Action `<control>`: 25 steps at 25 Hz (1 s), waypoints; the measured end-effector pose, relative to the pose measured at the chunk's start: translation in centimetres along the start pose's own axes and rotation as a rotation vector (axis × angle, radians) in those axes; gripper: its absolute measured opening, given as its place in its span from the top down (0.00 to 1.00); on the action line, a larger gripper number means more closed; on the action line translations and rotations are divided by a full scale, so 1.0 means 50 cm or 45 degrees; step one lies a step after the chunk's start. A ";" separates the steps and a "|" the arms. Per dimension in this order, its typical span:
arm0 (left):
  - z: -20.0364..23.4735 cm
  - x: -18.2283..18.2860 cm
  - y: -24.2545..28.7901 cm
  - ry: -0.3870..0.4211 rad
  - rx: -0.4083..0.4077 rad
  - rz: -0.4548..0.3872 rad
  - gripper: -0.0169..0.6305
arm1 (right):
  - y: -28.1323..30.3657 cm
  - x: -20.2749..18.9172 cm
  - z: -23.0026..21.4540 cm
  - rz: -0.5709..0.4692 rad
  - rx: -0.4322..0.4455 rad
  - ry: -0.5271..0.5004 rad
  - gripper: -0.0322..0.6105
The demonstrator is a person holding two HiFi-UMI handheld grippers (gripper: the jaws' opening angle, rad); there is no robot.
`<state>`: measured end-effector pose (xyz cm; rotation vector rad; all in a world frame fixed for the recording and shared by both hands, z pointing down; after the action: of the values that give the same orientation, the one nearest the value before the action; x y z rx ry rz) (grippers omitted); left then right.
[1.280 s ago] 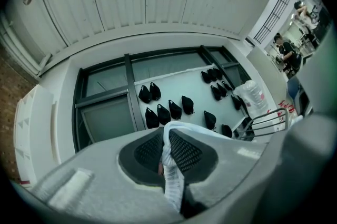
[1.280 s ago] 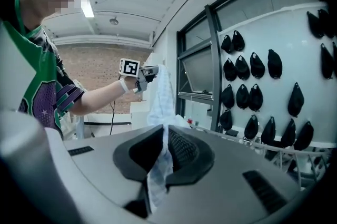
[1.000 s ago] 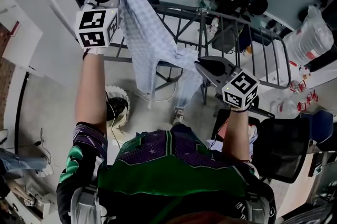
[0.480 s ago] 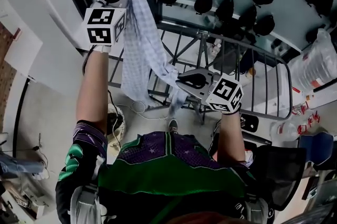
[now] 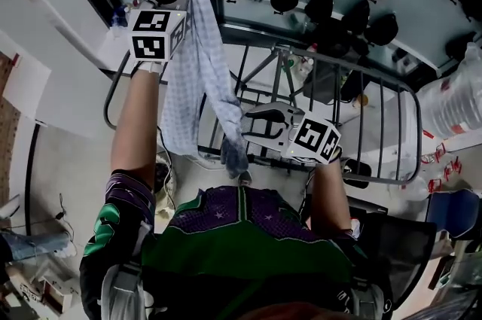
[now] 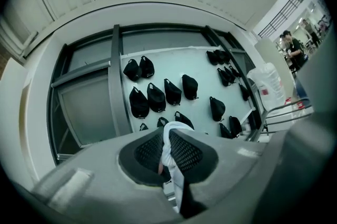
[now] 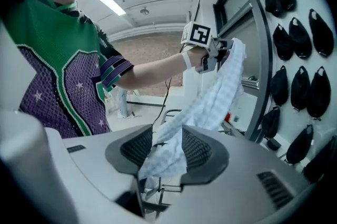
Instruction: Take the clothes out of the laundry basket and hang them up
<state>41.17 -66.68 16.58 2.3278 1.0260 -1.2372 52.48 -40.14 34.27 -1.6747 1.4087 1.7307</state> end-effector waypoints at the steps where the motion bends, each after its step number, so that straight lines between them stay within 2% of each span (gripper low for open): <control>1: -0.010 -0.009 0.019 0.003 -0.011 0.015 0.92 | -0.011 -0.002 -0.017 -0.021 -0.013 0.016 0.70; 7: -0.071 -0.070 0.120 0.021 -0.069 0.088 0.92 | -0.061 -0.016 -0.109 -0.099 -0.103 0.066 0.70; 11: -0.091 -0.102 0.183 -0.025 -0.088 0.118 0.92 | -0.092 -0.023 -0.151 -0.151 -0.163 0.096 0.70; 21: -0.133 -0.104 0.357 -0.055 -0.139 0.087 0.92 | -0.156 -0.053 -0.242 -0.227 -0.263 0.183 0.70; 25: -0.178 -0.183 0.394 -0.094 -0.199 0.176 0.92 | -0.163 -0.070 -0.271 -0.213 -0.273 0.219 0.70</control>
<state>57.18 -79.45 28.08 2.1781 0.8880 -1.1387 67.28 -46.24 36.75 -2.0349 1.1447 1.7283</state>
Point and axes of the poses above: the fingertips, and each gripper's own axes: y forward along the fingers, z to its left, x out of its top, the point moved 7 cm from there along -y, backward along the fingers, and after that the axes turned 15 degrees about y, right-handed, at the moved point
